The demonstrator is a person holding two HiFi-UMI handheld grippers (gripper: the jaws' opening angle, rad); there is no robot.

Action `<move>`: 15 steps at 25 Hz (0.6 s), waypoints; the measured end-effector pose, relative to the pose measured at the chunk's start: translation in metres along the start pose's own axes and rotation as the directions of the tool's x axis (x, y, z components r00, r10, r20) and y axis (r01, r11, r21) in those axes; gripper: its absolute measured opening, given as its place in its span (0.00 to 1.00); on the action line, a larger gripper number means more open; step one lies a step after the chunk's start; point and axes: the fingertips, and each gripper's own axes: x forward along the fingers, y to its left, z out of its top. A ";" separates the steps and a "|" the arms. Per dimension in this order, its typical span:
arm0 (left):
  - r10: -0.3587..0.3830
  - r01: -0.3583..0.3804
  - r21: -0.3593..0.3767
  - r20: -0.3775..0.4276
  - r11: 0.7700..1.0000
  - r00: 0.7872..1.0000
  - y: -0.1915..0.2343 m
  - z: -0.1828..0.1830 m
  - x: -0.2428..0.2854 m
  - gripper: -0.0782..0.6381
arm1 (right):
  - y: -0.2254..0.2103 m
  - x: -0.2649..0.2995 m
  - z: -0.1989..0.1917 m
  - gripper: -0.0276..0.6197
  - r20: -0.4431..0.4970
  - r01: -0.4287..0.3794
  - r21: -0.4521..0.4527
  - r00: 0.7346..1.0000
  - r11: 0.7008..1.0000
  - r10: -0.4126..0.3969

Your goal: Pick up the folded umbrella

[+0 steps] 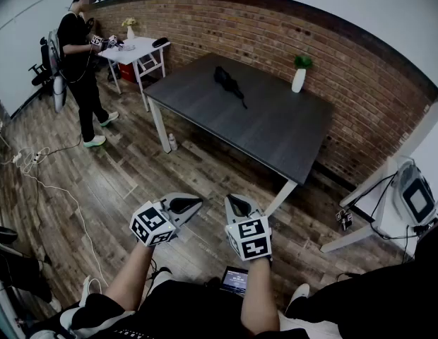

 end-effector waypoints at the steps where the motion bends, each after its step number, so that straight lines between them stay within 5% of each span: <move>1: 0.003 -0.003 -0.006 0.011 1.000 1.000 0.001 0.002 0.000 0.11 | -0.001 -0.001 0.001 0.06 0.002 -0.002 -0.005 1.000 1.000 0.002; 15: 0.019 -0.019 0.000 0.027 1.000 0.999 0.001 0.004 -0.004 0.11 | -0.010 -0.011 0.001 0.06 0.018 0.032 0.018 0.999 0.999 -0.033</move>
